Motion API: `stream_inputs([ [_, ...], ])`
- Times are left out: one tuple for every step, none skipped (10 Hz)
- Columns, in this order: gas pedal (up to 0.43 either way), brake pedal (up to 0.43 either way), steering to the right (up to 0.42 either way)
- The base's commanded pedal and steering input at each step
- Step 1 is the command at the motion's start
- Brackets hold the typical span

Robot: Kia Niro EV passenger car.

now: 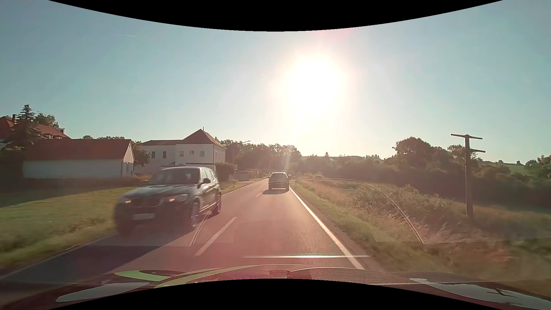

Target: Follow the waypoints while adhering to traffic rules and regulations

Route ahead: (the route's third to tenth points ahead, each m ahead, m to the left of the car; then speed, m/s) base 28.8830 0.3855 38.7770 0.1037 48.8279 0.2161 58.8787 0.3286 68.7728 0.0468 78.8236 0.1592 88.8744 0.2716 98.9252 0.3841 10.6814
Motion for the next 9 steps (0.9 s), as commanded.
stream_inputs([
  [0.000, 0.116, 0.000],
  [0.000, 0.128, 0.001],
  [0.000, 0.146, 0.002],
  [0.000, 0.146, 0.001],
  [0.000, 0.152, 0.001],
  [0.000, 0.146, 0.001],
  [0.000, 0.140, 0.001],
  [0.000, 0.134, 0.001],
  [0.000, 0.128, 0.001],
])
